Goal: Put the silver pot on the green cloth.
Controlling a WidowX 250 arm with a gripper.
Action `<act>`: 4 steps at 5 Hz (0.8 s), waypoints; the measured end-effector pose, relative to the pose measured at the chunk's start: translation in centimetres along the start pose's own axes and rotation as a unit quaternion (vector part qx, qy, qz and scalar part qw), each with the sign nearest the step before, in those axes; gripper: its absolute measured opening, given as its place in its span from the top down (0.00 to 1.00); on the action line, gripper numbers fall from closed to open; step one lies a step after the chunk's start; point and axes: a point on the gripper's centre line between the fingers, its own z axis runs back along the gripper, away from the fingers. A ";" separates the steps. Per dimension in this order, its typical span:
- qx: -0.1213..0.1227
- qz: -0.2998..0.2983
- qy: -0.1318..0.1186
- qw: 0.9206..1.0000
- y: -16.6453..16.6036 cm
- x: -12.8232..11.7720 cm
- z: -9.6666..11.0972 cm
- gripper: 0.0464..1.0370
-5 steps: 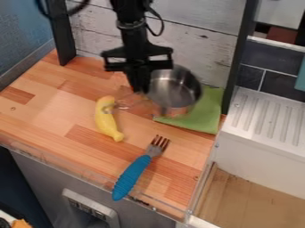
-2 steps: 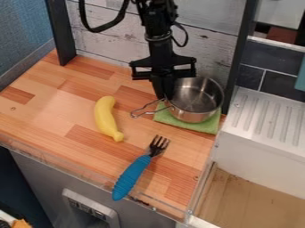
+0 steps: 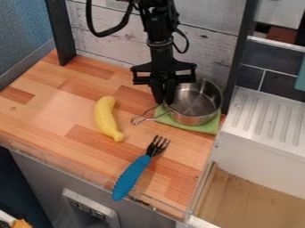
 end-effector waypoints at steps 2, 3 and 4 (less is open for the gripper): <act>0.003 0.001 -0.007 1.000 0.0 -0.3 1.7 0.17; 0.011 0.004 -0.019 1.000 0.1 -0.7 4.3 0.02; 0.001 -0.012 -0.041 0.999 0.0 -1.2 6.9 0.03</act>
